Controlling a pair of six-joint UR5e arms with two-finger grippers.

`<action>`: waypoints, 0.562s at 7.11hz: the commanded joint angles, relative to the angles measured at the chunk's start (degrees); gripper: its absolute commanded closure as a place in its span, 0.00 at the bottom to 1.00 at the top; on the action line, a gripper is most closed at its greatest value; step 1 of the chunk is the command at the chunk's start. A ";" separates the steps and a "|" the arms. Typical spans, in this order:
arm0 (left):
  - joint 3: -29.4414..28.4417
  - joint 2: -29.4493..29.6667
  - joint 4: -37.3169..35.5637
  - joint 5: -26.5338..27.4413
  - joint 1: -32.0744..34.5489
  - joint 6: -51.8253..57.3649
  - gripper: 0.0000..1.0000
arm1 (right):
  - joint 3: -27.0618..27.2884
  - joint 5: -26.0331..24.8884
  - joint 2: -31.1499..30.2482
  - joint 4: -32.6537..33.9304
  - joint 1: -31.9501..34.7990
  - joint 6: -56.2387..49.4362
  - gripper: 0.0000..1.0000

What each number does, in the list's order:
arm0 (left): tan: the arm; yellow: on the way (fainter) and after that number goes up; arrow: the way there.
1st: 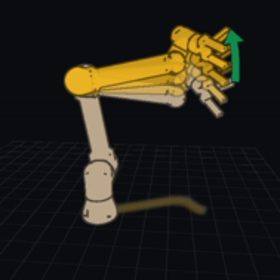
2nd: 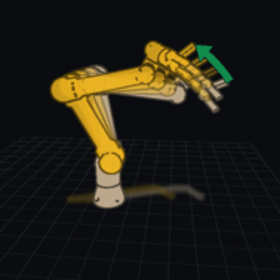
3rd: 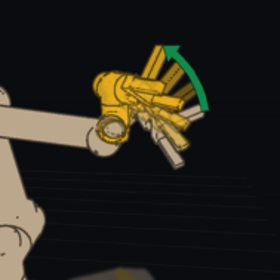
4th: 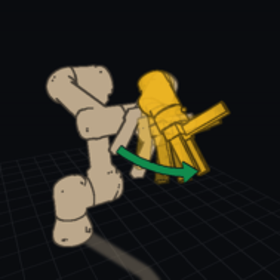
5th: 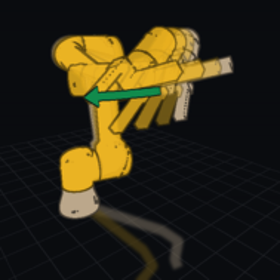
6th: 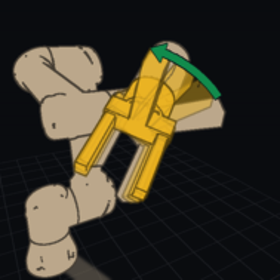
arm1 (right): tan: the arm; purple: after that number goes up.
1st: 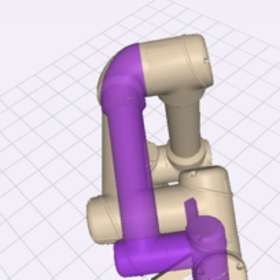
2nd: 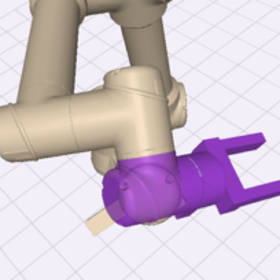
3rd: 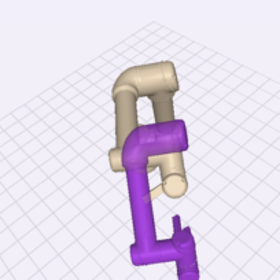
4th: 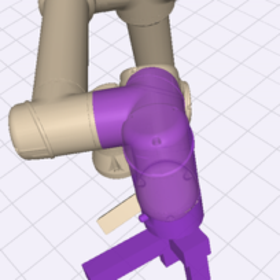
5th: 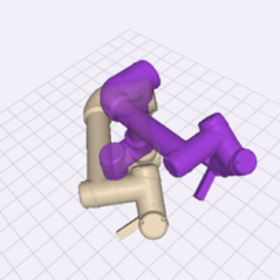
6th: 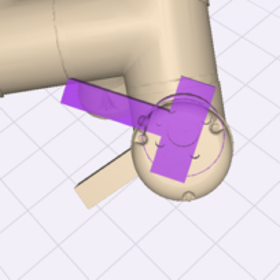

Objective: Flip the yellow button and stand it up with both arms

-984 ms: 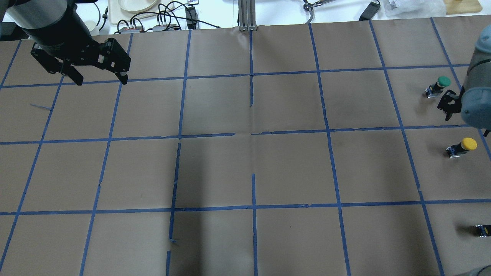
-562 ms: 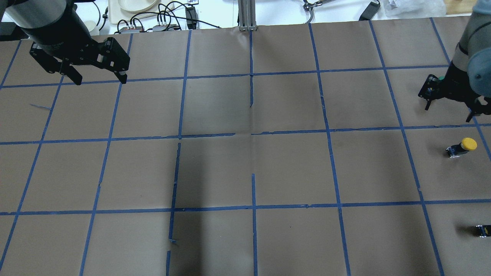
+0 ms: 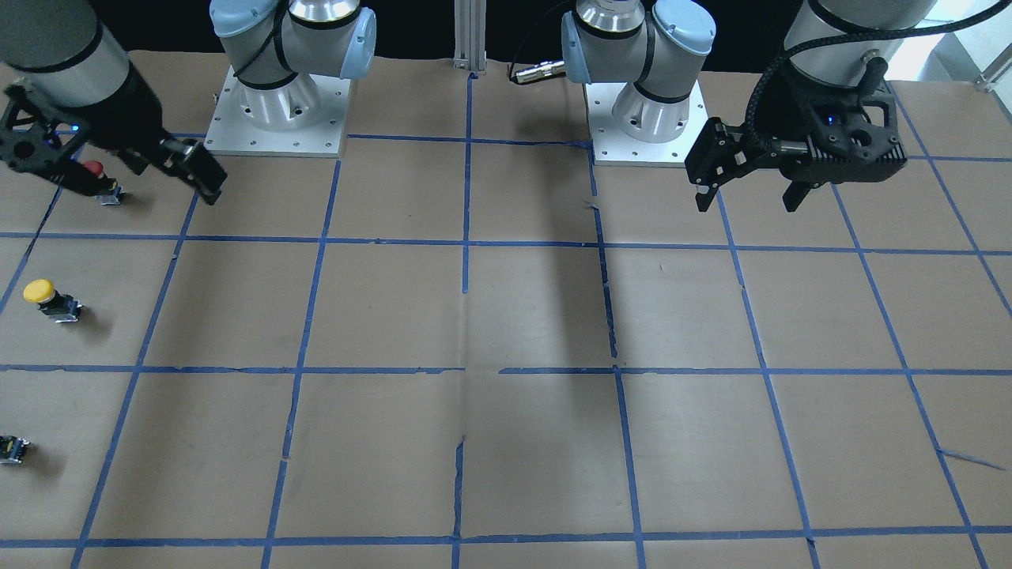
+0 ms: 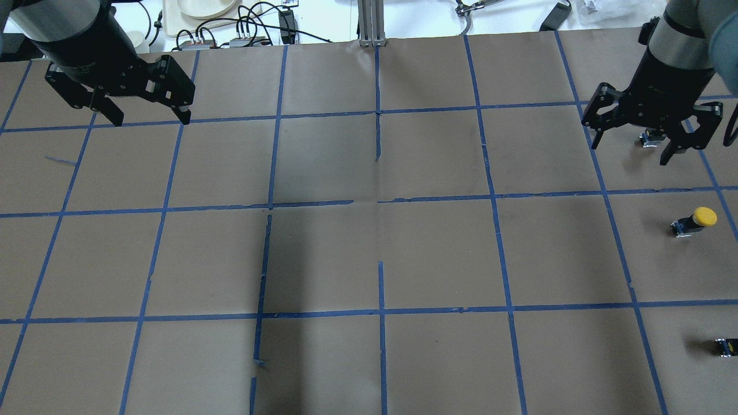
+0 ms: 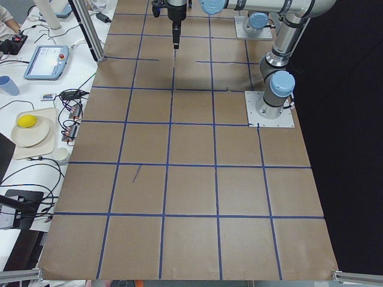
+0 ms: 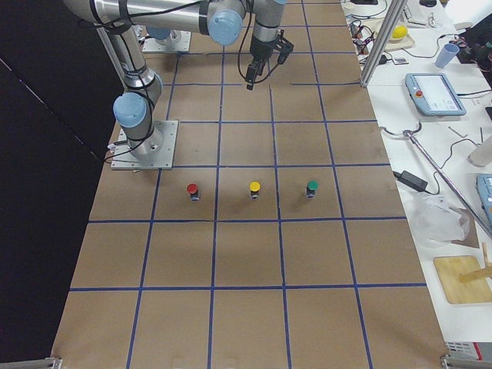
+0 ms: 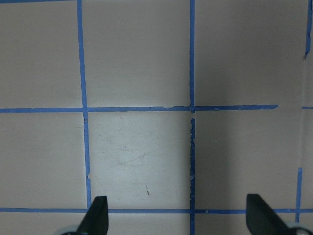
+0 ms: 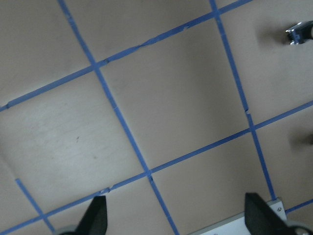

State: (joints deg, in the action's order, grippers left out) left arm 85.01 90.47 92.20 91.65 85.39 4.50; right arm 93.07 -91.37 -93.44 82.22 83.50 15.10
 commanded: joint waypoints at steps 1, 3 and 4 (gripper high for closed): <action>-0.01 0.05 -0.01 0.02 -0.22 -0.11 0.00 | -0.43 2.87 -3.67 -2.06 4.89 0.02 0.00; -0.19 -0.03 0.08 0.54 -0.40 -0.11 0.00 | 0.62 2.08 -3.77 -1.89 7.28 -1.29 0.00; -0.19 -0.03 0.08 0.11 -0.49 -0.19 0.00 | 1.41 1.90 -3.68 -1.46 6.85 -1.91 0.00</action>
State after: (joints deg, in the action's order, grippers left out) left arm 84.87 90.45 92.25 91.95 85.01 4.37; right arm 93.66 -89.28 -97.12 80.41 90.21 14.01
